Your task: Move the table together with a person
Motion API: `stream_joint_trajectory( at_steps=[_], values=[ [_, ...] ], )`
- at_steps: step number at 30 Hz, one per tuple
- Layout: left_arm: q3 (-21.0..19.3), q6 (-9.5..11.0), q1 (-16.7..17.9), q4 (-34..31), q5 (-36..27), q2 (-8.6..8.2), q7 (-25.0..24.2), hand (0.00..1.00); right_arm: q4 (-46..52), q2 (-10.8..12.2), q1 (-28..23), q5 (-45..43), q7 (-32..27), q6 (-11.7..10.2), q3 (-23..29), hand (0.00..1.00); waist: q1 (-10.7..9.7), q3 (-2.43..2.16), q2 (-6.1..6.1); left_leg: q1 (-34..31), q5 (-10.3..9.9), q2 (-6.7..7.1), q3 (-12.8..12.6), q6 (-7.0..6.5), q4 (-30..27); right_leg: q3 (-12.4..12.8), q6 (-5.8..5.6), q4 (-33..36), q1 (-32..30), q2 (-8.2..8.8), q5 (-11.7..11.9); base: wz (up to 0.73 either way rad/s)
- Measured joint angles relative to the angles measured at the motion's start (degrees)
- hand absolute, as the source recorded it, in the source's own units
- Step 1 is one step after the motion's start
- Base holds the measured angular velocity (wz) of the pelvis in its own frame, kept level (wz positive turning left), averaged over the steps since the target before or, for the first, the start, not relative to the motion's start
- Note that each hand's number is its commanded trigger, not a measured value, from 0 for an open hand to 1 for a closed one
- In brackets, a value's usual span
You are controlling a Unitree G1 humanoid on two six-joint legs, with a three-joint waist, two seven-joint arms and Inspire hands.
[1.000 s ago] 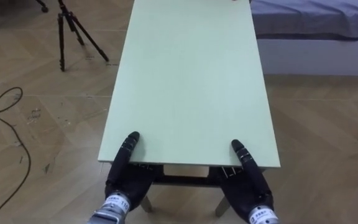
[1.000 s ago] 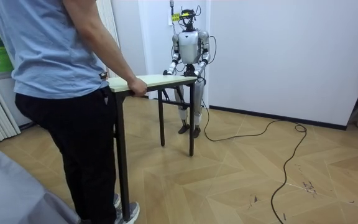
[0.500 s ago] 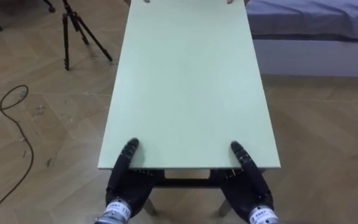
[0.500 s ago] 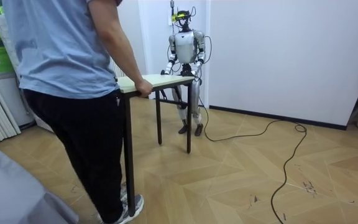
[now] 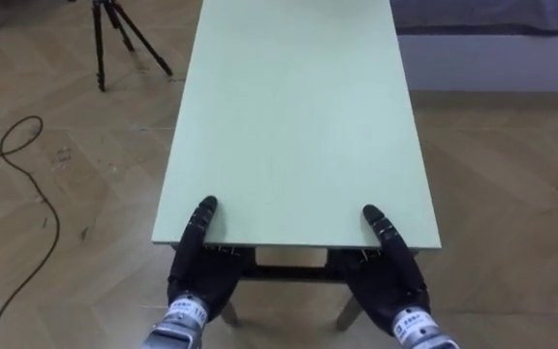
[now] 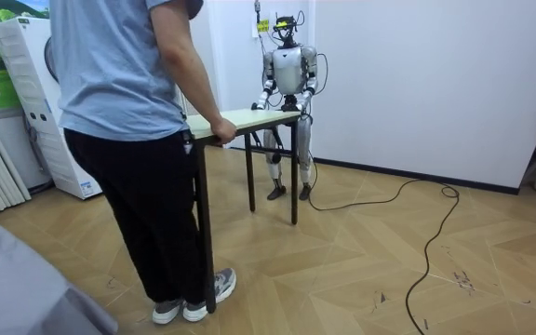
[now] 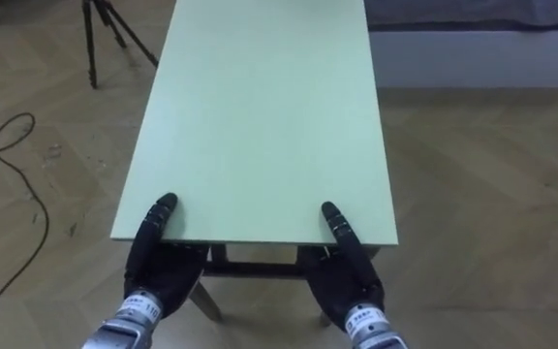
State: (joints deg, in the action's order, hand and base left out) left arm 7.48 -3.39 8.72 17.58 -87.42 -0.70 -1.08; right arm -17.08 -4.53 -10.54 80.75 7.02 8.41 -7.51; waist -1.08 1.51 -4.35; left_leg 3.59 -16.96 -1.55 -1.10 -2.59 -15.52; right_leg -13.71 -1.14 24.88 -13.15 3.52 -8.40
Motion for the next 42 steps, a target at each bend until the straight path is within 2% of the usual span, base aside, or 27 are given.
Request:
stream_joint_trajectory(
  at_steps=[1, 2, 3, 6, 8, 9, 10, 11, 13, 14, 15, 16, 17, 18, 19, 20, 21, 22, 23, 24, 25, 26, 28, 29, 32, 34, 42],
  values=[
    [0.5, 1.4, 0.8, -1.2, -0.9, 0.41, 0.3, 1.00, 0.4, 0.2, 0.3, -0.2, 0.0, 0.3, -0.5, 1.00, -0.1, -0.11, 0.36, -1.0, 0.0, 0.84, 1.6, -0.08, -0.6, 3.0, -0.27, -6.0, -1.7, -0.35, 3.1, -0.29],
    [0.6, 1.9, 1.2, -1.7, -1.0, 0.52, 0.4, 1.00, 0.8, 0.4, 0.3, -0.1, 0.0, 0.4, -0.7, 1.00, -0.1, -0.09, 0.89, -1.6, 0.0, 1.63, 1.6, -0.14, -1.0, 3.6, -0.32, -8.2, -2.0, 0.57, 6.3, 0.13],
    [0.6, 2.1, 1.5, -1.6, -0.9, 0.33, 0.4, 1.00, 1.9, 0.2, -0.8, -0.3, 0.1, 0.3, -1.0, 1.00, -0.4, 0.04, 1.76, -2.0, -0.5, 3.09, 1.0, -0.45, -2.1, 3.5, 1.09, -7.8, -2.3, 2.53, 11.0, 0.29],
    [0.9, 1.8, 2.1, -1.9, -1.1, 0.37, 1.0, 1.00, 2.7, -0.1, -1.5, -0.2, -0.7, 0.1, -1.3, 1.00, -1.3, 0.07, 2.25, -4.1, -0.6, 3.64, -3.1, -0.47, -4.1, 2.6, 1.19, -7.5, -3.0, 4.01, 12.1, 0.21],
    [1.0, 1.8, 1.4, -2.7, -1.4, 0.36, 2.5, 1.00, 4.5, -0.1, -1.2, -0.3, -3.0, 0.1, -1.2, 1.00, -1.4, -0.09, 2.57, -6.0, -0.2, 4.17, -3.3, -1.09, -5.7, 2.7, 0.88, -9.2, -3.3, 4.67, 14.2, 0.10],
    [1.2, 1.9, 0.9, -3.5, -2.0, 0.35, 3.4, 1.00, 6.2, -0.1, -1.0, -0.2, -4.6, 0.0, -0.9, 1.00, -1.9, -0.22, 2.73, -7.2, 0.3, 4.72, -3.5, -1.91, -6.1, 2.9, 0.00, -10.9, -3.3, 5.27, 16.0, 0.18],
    [1.8, 2.3, 0.1, -4.1, -2.3, 0.37, 4.3, 1.00, 7.5, 0.0, -0.9, -0.2, -5.7, -0.2, -0.4, 1.00, -2.4, -0.24, 2.87, -8.6, 1.3, 5.12, -4.0, -2.70, -6.0, 3.8, -2.19, -12.2, -3.6, 5.52, 17.6, 0.29],
    [2.1, 2.2, -0.3, -4.1, -2.4, 0.34, 4.5, 1.00, 7.6, -0.1, -1.0, -0.2, -5.9, -0.3, -0.1, 1.00, -2.7, -0.23, 2.84, -9.1, 1.5, 4.63, -5.6, -3.00, -6.0, 4.7, -2.99, -10.6, -4.1, 5.88, 17.1, 0.60],
    [4.2, 2.4, -0.6, -4.2, -1.0, 0.30, 6.0, 1.00, 8.8, 0.1, -4.1, 0.8, -6.0, -1.0, 1.0, 1.00, -3.8, -0.28, 3.56, -8.0, 2.6, 3.16, -11.9, -3.34, -4.6, 5.3, -2.53, 10.8, -6.2, 8.77, 5.2, 0.79],
    [4.7, 2.6, -0.4, -4.4, -0.7, 0.36, 6.0, 1.00, 9.3, 0.1, -5.2, 1.4, -6.1, -1.2, 0.8, 1.00, -3.7, -0.40, 4.01, -7.6, 3.0, 3.17, -13.4, -3.41, -3.9, 5.7, -2.43, 16.0, -6.2, 9.52, 3.0, 0.48],
    [5.2, 3.0, -0.1, -5.1, -0.2, 1.15, 6.0, 1.00, 9.9, 0.2, -6.3, 2.5, -6.2, -1.7, -0.1, 1.00, -3.3, -0.50, 4.87, -7.1, 3.6, 3.22, -16.8, -3.48, -2.7, 6.2, -2.65, 24.1, -5.6, 10.57, 0.2, 0.07],
    [5.0, 3.1, 0.5, -6.1, -0.1, 2.05, 5.9, 1.00, 10.1, 0.2, -6.4, 3.3, -6.2, -2.0, -1.3, 1.00, -3.1, -0.41, 5.33, -7.4, 3.9, 3.21, -19.3, -3.55, -2.7, 6.5, -2.18, 27.8, -4.1, 11.05, -1.3, -0.10],
    [4.8, 3.2, 0.9, -6.7, -0.1, 2.49, 5.8, 1.00, 10.4, 0.1, -6.4, 3.5, -6.3, -2.3, -2.2, 1.00, -2.9, -0.39, 5.45, -7.8, 3.9, 3.21, -20.2, -3.55, -3.0, 6.6, -2.15, 28.2, -3.1, 11.43, -2.2, -0.47],
    [4.6, 3.5, 2.1, -7.9, -0.1, 2.63, 5.7, 1.00, 10.8, -0.1, -6.4, 3.8, -6.3, -3.2, -4.0, 1.00, -2.2, -0.28, 5.67, -8.1, 3.9, 3.20, -22.0, -3.55, -3.7, 7.9, -2.62, 27.8, -1.6, 11.73, -3.9, -0.55],
    [4.5, 4.3, 2.9, -8.3, -0.1, 2.58, 5.5, 1.00, 11.0, -0.3, -6.4, 4.6, -6.6, -4.4, -5.4, 1.00, -1.9, -0.11, 5.97, -8.4, 3.9, 3.18, -22.5, -3.51, -3.9, 8.7, -3.40, 27.1, -0.9, 11.47, -4.9, -0.44],
    [4.4, 4.4, 3.1, -8.3, -0.1, 2.59, 5.5, 1.00, 11.0, -0.3, -6.5, 5.0, -6.8, -5.0, -6.2, 1.00, -1.9, -0.12, 6.04, -8.5, 3.9, 3.03, -22.5, -3.41, -3.8, 8.9, -3.51, 26.4, -0.8, 11.12, -4.9, -0.17],
    [4.6, 4.6, 3.2, -8.5, 0.2, 2.80, 5.5, 1.00, 11.0, -1.2, -6.5, 5.9, -6.8, -5.7, -7.0, 1.00, -1.4, -0.21, 6.13, -9.0, 4.3, 1.78, -24.4, -3.18, -3.5, 9.2, -3.89, 25.4, -0.8, 9.98, -5.2, -0.04],
    [4.6, 4.6, 3.2, -9.1, 0.5, 3.07, 5.5, 1.00, 11.1, -1.1, -6.5, 6.5, -6.8, -6.0, -7.2, 1.00, -0.9, -0.22, 6.71, -9.4, 5.0, 0.34, -27.6, -2.87, -3.0, 8.6, -3.64, 25.8, -0.1, 10.08, -5.8, -0.06],
    [4.7, 4.7, 3.2, -9.1, 0.7, 3.28, 5.5, 1.00, 11.1, -1.1, -6.5, 6.6, -6.8, -6.2, -7.4, 1.00, -0.6, -0.27, 7.27, -9.5, 5.4, 0.20, -28.7, -2.87, -2.6, 8.4, -3.65, 25.8, 1.2, 10.56, -5.9, -0.20],
    [4.7, 5.3, 3.2, -9.3, 0.8, 3.38, 5.5, 1.00, 11.1, -1.0, -6.3, 6.7, -6.8, -6.8, -8.1, 1.00, 0.4, -0.61, 8.17, -9.7, 6.7, 0.15, -30.1, -2.44, -1.8, 8.6, -4.09, 23.7, 4.1, 11.46, -6.7, -0.43],
    [4.7, 5.9, 3.2, -9.8, 0.6, 3.62, 5.4, 1.00, 11.1, -0.9, -5.8, 6.8, -6.8, -7.7, -9.0, 1.00, 1.6, -0.40, 8.56, -10.8, 7.5, -0.43, -30.1, -1.92, -2.7, 8.7, -5.11, 17.7, 6.0, 11.20, -8.7, -0.57],
    [4.7, 6.2, 3.2, -9.9, 0.6, 3.97, 5.4, 1.00, 11.0, -0.8, -5.6, 6.8, -6.8, -7.9, -9.3, 1.00, 2.4, -0.44, 8.50, -11.5, 7.8, -0.89, -29.1, -1.49, -3.2, 8.2, -5.16, 15.3, 6.5, 10.37, -9.2, -0.84],
    [4.6, 6.4, 3.6, -11.0, 0.6, 4.43, 5.3, 1.00, 11.0, -0.6, -5.2, 7.0, -6.8, -8.1, -9.7, 1.00, 6.5, -0.47, 8.38, -14.0, 9.4, -1.36, -19.7, 0.82, -3.2, 7.8, -5.04, 4.5, 9.3, 6.22, -9.3, -0.86],
    [4.6, 6.5, 3.7, -11.2, 0.6, 4.64, 5.3, 1.00, 11.0, -0.6, -5.0, 6.8, -6.8, -8.1, -9.7, 1.00, 6.7, -0.46, 8.45, -14.7, 9.7, -1.51, -18.3, 1.13, -3.2, 7.5, -4.95, 1.6, 10.4, 5.66, -9.2, -0.34],
    [4.5, 6.6, 3.5, -11.9, 0.7, 4.31, 5.3, 1.00, 11.0, -0.6, -3.8, 6.5, -6.8, -8.2, -9.3, 1.00, 6.5, -0.47, 8.46, -17.7, 11.3, -2.97, -17.3, 1.37, -3.9, 5.3, -2.18, -4.7, 10.6, 3.90, -8.4, 0.03],
    [4.2, 6.9, 3.0, -12.2, 0.9, 4.19, 5.5, 1.00, 11.0, -0.6, -2.9, 6.5, -6.9, -8.2, -9.3, 1.00, 6.6, -0.47, 8.45, -19.0, 12.0, -3.68, -16.8, 1.53, -4.0, 4.6, -1.28, -5.5, 9.8, 3.05, -7.9, 0.02],
    [4.5, 6.7, 2.9, -12.2, 1.6, 4.64, 5.9, 1.00, 10.3, -0.3, -3.3, 6.5, -6.8, -8.7, -9.3, 1.00, 5.8, -0.30, 8.21, -21.1, 13.8, -4.77, -13.7, 2.13, -4.3, 1.4, -0.04, -7.1, 10.2, 1.18, -7.1, 0.17]
  ],
)
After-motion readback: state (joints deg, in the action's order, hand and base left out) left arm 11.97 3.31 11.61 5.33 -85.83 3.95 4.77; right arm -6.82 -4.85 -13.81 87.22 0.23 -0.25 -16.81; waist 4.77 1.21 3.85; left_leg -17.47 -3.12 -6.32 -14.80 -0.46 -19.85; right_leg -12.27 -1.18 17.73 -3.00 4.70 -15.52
